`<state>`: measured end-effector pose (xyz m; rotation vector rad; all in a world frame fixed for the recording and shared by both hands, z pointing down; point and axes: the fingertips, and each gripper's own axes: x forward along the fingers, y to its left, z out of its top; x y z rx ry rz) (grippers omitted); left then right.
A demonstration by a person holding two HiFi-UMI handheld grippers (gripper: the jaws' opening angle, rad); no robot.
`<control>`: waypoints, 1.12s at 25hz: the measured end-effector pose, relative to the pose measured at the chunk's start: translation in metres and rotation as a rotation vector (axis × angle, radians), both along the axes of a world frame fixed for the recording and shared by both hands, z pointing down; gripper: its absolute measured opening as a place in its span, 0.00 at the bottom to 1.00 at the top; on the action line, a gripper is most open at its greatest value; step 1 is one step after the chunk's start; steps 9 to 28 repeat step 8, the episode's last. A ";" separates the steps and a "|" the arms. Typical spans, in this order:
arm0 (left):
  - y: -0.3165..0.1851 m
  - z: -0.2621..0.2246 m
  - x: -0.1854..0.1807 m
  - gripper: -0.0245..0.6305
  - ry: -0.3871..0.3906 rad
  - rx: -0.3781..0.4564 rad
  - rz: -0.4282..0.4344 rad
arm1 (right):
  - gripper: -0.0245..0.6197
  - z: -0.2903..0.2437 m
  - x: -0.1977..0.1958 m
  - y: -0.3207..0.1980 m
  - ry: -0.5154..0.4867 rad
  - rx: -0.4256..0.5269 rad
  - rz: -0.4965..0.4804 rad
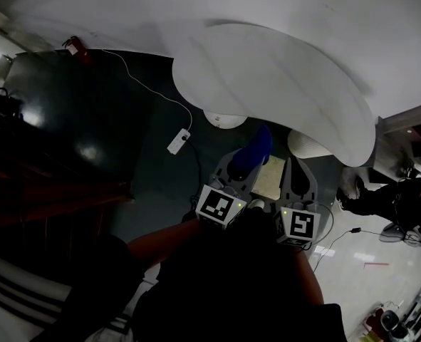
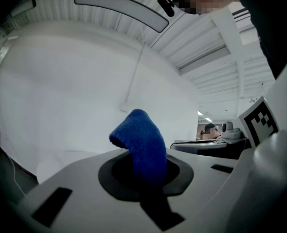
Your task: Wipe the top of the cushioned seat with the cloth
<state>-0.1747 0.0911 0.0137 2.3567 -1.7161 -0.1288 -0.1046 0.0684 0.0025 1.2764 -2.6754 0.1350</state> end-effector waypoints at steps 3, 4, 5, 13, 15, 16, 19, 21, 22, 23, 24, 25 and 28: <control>0.003 0.003 -0.002 0.11 -0.001 0.000 0.002 | 0.10 0.003 -0.004 0.006 0.005 -0.003 -0.014; 0.006 0.004 -0.003 0.11 -0.006 0.002 0.006 | 0.10 0.005 -0.004 0.010 0.010 0.001 -0.013; 0.009 0.004 -0.004 0.11 -0.010 0.005 0.011 | 0.10 0.008 -0.005 0.013 0.014 0.003 -0.009; 0.018 0.007 -0.004 0.11 -0.022 0.012 0.025 | 0.10 0.016 -0.006 0.020 0.020 -0.003 0.005; 0.018 0.007 -0.004 0.11 -0.022 0.012 0.025 | 0.10 0.016 -0.006 0.020 0.020 -0.003 0.005; 0.018 0.007 -0.004 0.11 -0.022 0.012 0.025 | 0.10 0.016 -0.006 0.020 0.020 -0.003 0.005; 0.018 0.007 -0.004 0.11 -0.022 0.012 0.025 | 0.10 0.016 -0.006 0.020 0.020 -0.003 0.005; 0.018 0.007 -0.004 0.11 -0.022 0.012 0.025 | 0.10 0.016 -0.006 0.020 0.020 -0.003 0.005; 0.018 0.007 -0.004 0.11 -0.022 0.012 0.025 | 0.10 0.016 -0.006 0.020 0.020 -0.003 0.005; 0.018 0.007 -0.004 0.11 -0.022 0.012 0.025 | 0.10 0.016 -0.006 0.020 0.020 -0.003 0.005; 0.018 0.007 -0.004 0.11 -0.022 0.012 0.025 | 0.10 0.016 -0.006 0.020 0.020 -0.003 0.005; 0.018 0.007 -0.004 0.11 -0.022 0.012 0.025 | 0.10 0.016 -0.006 0.020 0.020 -0.003 0.005; 0.018 0.007 -0.004 0.11 -0.022 0.012 0.025 | 0.10 0.016 -0.006 0.020 0.020 -0.003 0.005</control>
